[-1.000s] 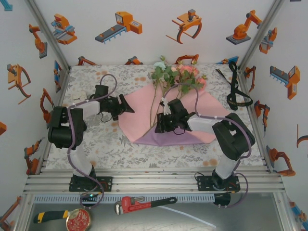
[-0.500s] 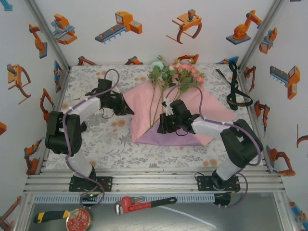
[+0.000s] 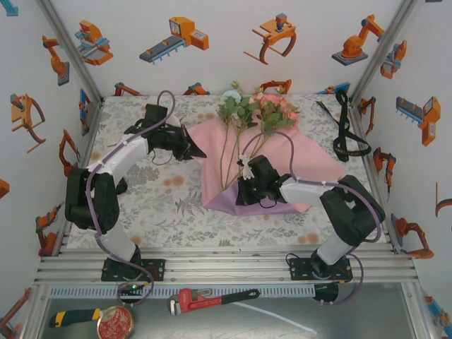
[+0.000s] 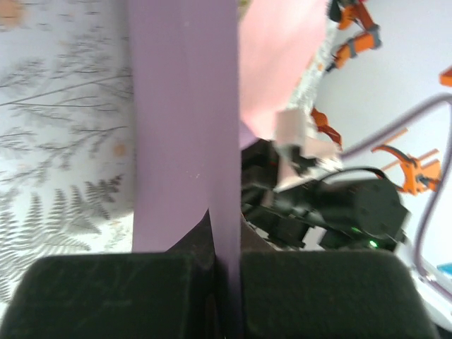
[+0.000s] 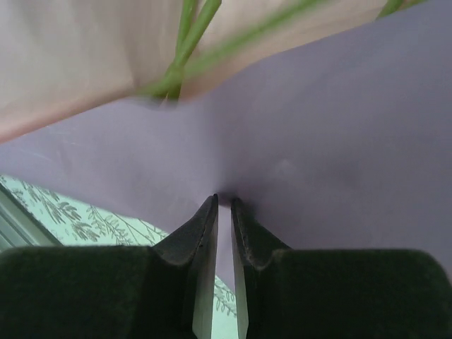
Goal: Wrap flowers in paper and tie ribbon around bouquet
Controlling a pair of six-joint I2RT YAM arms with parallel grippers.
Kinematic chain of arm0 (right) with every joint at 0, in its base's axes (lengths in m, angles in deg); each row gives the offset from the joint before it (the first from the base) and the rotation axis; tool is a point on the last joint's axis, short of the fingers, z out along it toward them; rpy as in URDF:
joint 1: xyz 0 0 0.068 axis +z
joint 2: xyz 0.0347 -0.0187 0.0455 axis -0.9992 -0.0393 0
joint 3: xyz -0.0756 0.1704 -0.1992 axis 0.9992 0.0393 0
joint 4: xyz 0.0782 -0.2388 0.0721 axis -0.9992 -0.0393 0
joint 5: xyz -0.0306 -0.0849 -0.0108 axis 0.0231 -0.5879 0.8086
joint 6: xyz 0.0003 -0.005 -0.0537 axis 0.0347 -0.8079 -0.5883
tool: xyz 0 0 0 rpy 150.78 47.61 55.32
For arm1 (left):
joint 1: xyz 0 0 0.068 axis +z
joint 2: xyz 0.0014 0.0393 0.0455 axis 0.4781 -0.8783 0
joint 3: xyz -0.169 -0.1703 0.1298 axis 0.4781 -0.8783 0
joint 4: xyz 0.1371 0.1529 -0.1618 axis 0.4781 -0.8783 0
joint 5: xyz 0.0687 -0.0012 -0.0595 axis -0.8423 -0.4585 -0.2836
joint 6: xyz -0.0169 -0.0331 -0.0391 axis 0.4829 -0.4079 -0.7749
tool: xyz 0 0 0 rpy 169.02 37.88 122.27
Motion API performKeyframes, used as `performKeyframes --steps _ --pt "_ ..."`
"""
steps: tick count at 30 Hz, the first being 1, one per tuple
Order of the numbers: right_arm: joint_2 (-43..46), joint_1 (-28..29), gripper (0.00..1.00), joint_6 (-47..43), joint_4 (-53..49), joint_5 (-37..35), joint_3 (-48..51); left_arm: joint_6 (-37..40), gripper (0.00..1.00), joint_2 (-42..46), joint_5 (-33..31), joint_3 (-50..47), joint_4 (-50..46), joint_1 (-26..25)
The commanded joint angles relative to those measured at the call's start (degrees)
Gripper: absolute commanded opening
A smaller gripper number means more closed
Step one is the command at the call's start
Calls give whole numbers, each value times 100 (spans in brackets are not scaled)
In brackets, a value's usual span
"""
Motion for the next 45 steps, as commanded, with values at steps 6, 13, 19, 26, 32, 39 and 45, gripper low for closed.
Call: performKeyframes --steps 6,13,19,26,32,39,45 --pt "-398 35 18 112 655 185 -68 -491 0 -101 329 366 437 -566" --pt "-288 36 22 48 616 281 -97 -1175 0 -556 323 728 1284 -720" --pt "25 36 23 -55 423 158 -110 -1427 0 -578 249 705 1602 -697" --pt "-215 35 23 26 631 268 -118 -2556 0 -853 722 733 3027 -727" --pt "476 37 24 30 241 140 -34 -1622 0 -798 603 680 2023 -735" --pt "1088 3 25 -20 -160 -381 402 -1550 0 -897 608 727 1997 -794" --pt "973 -77 28 18 62 -265 537 -1506 0 -1168 717 1111 1960 -951"
